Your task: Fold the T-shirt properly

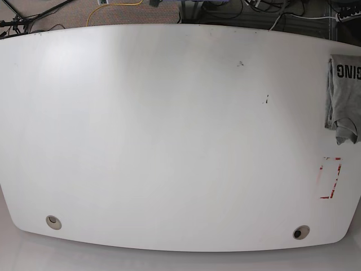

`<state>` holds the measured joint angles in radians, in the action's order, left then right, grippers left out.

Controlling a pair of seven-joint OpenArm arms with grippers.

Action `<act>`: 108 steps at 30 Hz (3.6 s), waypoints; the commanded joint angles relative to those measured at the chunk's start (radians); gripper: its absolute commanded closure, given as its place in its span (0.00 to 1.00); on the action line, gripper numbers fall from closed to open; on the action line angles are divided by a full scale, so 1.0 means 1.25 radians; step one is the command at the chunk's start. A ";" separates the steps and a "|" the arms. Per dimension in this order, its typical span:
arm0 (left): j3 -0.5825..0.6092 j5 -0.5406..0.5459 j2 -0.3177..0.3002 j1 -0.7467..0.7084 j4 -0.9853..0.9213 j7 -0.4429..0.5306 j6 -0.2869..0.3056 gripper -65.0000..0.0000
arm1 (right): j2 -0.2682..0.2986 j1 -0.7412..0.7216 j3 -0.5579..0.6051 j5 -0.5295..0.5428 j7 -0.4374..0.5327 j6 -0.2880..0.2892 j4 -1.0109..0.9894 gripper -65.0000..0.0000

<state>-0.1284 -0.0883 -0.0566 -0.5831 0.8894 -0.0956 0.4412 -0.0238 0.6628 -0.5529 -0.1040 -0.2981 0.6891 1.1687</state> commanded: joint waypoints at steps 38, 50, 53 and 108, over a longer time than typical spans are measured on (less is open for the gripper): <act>0.053 -0.001 -0.023 0.299 -0.452 0.039 -0.253 0.31 | 0.099 -0.272 0.318 0.000 0.217 -0.266 -0.551 0.90; 0.053 -0.001 -0.018 0.299 -0.452 0.041 -0.253 0.31 | 0.095 -0.274 0.323 0.008 0.219 -0.266 -0.551 0.90; 0.053 -0.001 -0.013 0.298 -0.452 0.041 -0.253 0.31 | 0.091 -0.285 0.321 0.009 0.219 -0.266 -0.553 0.90; 0.052 -0.001 -0.002 0.322 -0.453 0.041 -0.253 0.31 | 0.081 -0.311 0.318 0.011 0.218 -0.266 -0.651 0.91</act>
<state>-0.0628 -0.0887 -0.0559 -0.1753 0.3199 -0.0479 0.1268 0.0750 0.2642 -0.1551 -0.0971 -0.0257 0.3546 0.3569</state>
